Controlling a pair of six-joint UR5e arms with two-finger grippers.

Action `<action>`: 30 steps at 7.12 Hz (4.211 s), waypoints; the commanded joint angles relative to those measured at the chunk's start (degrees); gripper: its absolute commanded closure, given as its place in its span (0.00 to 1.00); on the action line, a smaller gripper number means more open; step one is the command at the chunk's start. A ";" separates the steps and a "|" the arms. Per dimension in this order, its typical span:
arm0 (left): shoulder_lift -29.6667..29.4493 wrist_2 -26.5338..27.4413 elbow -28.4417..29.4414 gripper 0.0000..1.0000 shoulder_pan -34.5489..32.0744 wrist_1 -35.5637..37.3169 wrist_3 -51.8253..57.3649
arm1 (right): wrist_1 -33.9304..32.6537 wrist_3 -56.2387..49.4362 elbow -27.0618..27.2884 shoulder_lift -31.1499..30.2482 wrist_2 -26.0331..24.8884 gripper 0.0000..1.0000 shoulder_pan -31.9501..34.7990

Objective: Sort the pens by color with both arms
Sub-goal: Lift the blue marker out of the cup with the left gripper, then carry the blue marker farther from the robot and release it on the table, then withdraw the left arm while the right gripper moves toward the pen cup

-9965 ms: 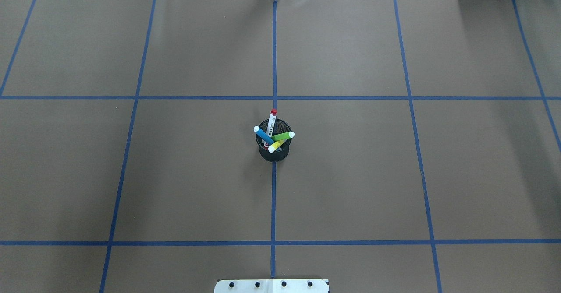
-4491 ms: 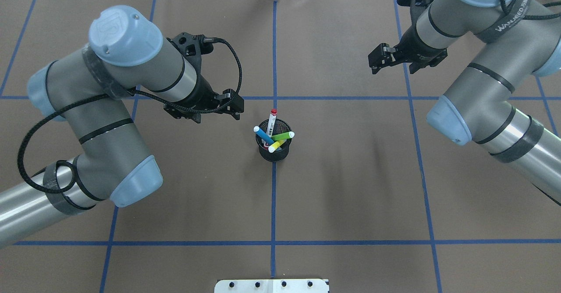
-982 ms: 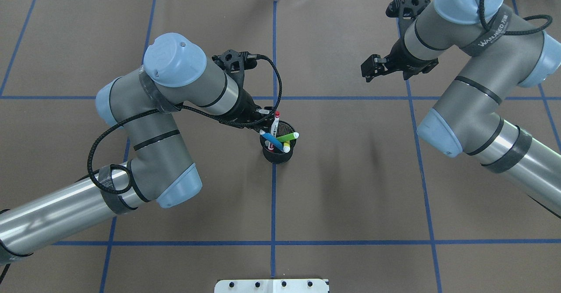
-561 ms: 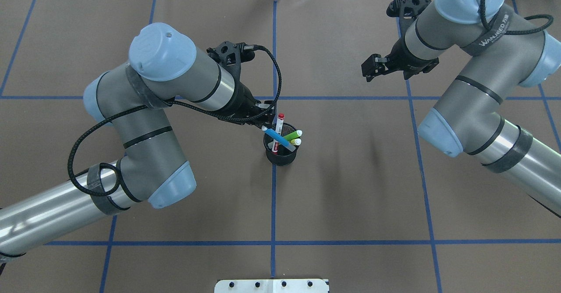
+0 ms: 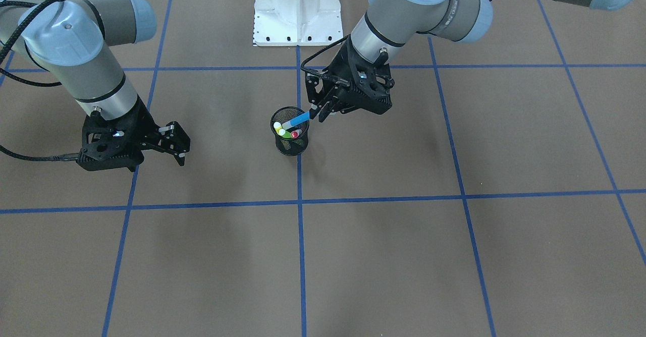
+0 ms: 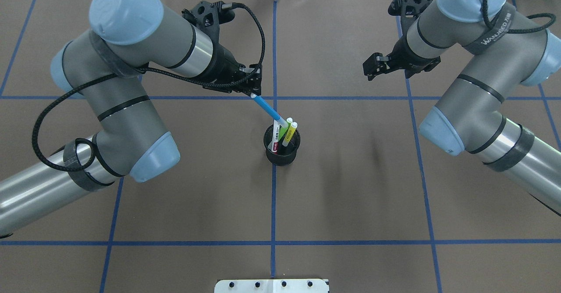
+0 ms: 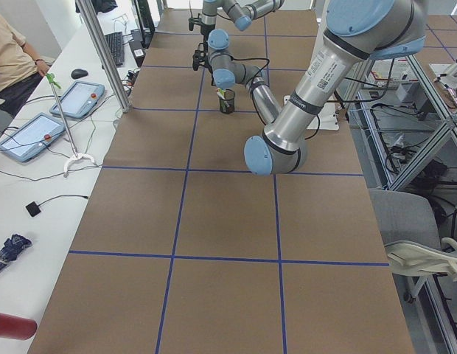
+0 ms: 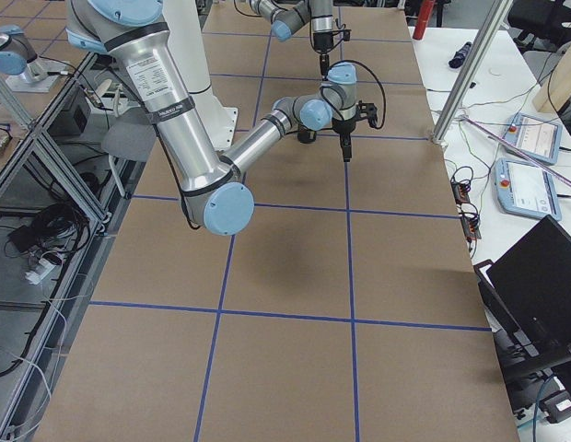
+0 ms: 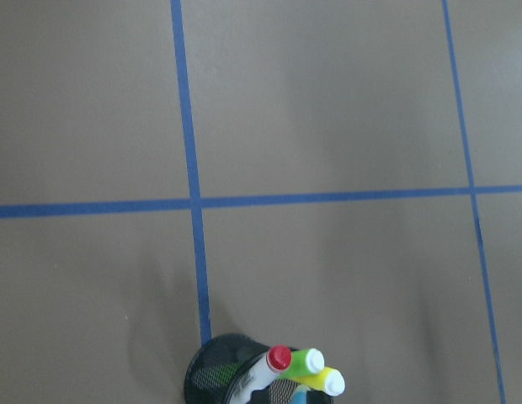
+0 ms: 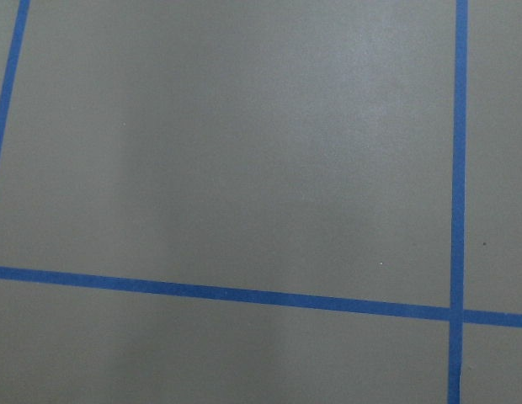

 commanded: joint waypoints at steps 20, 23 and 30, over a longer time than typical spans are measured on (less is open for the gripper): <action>-31.32 64.19 50.42 0.74 14.19 -5.45 -34.57 | -6.33 -27.48 -2.72 -2.04 9.66 0.02 15.41; -30.79 58.26 42.96 0.25 12.97 -1.71 -25.18 | -6.07 -27.48 -3.60 -2.04 9.31 0.02 14.53; -16.85 19.94 7.67 0.05 3.67 26.32 2.74 | -6.15 -23.90 -3.87 0.06 9.84 0.02 13.91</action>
